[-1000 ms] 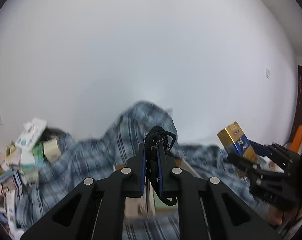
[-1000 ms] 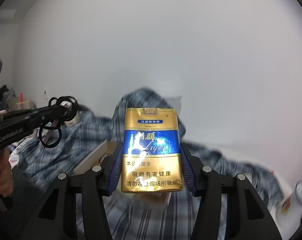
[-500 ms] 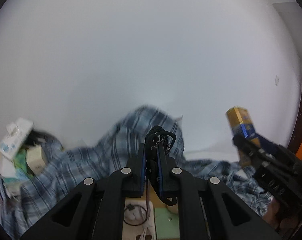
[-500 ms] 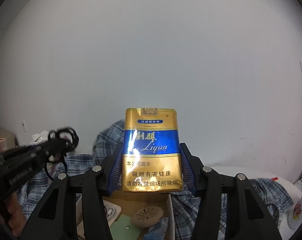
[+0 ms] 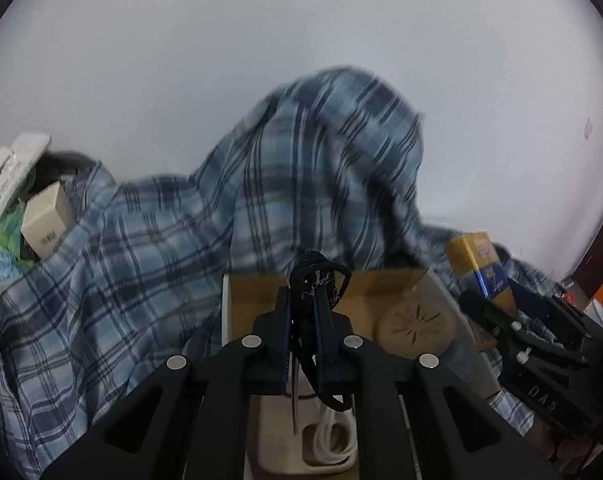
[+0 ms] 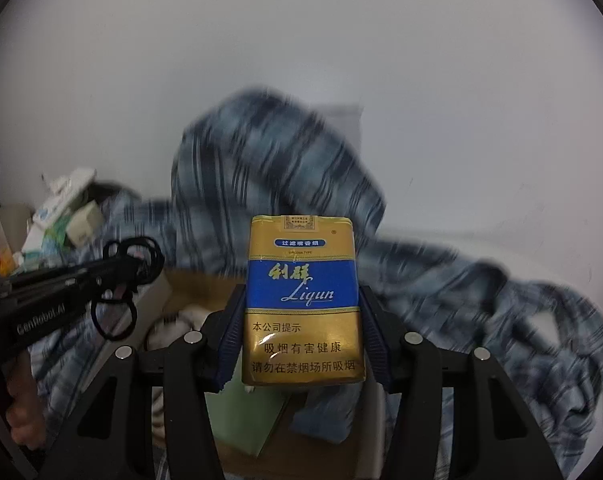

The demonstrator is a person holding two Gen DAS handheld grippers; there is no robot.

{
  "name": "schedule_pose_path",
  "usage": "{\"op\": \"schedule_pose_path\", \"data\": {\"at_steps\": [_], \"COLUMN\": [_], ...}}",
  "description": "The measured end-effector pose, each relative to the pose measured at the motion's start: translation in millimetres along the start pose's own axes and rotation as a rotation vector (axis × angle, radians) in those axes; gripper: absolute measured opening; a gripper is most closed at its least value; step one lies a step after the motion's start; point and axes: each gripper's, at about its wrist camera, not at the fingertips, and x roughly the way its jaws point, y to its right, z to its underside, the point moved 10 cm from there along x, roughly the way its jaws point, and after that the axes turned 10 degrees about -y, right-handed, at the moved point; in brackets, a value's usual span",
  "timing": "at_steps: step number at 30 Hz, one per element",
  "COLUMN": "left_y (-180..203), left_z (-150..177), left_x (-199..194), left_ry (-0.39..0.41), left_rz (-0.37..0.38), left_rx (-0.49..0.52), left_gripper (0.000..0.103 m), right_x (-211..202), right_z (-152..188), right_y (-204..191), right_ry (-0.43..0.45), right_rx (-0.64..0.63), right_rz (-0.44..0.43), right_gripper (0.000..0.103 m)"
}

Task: Organize soft objects
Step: 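Carry the scissors and pack over the box, lower them inside, open both tools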

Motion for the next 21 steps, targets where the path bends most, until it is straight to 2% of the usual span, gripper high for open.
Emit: {"op": "schedule_pose_path", "data": {"at_steps": [6, 12, 14, 15, 17, 18, 19, 21], "left_y": [8, 11, 11, 10, 8, 7, 7, 9], "left_z": [13, 17, 14, 11, 6, 3, -1, -6], "left_x": [20, 23, 22, 21, 15, 11, 4, -5], "left_ry": [-0.084, -0.104, -0.093, -0.084, -0.044, -0.026, 0.012, 0.041], "left_rz": [-0.002, 0.014, 0.016, 0.020, 0.019, 0.011, 0.012, 0.006], "left_rx": [0.027, 0.032, 0.024, 0.018, 0.012, 0.011, 0.013, 0.020], "left_gripper": [0.010, 0.010, 0.011, 0.014, 0.044, 0.075, 0.087, 0.087], "right_x": [30, 48, 50, 51, 51, 50, 51, 53], "right_z": [34, 49, 52, 52, 52, 53, 53, 54], "right_y": [-1, -4, -5, -6, -6, -4, -4, -3], "right_ry": [-0.152, -0.217, -0.223, -0.226, -0.228, -0.225, -0.229, -0.238], "right_rx": [-0.024, -0.012, -0.023, -0.032, -0.036, -0.037, -0.041, -0.048], "right_rz": [-0.027, -0.026, -0.024, -0.025, -0.020, -0.004, 0.008, 0.017], "right_gripper": [0.052, 0.056, 0.069, 0.079, 0.082, 0.082, 0.083, 0.084]}}
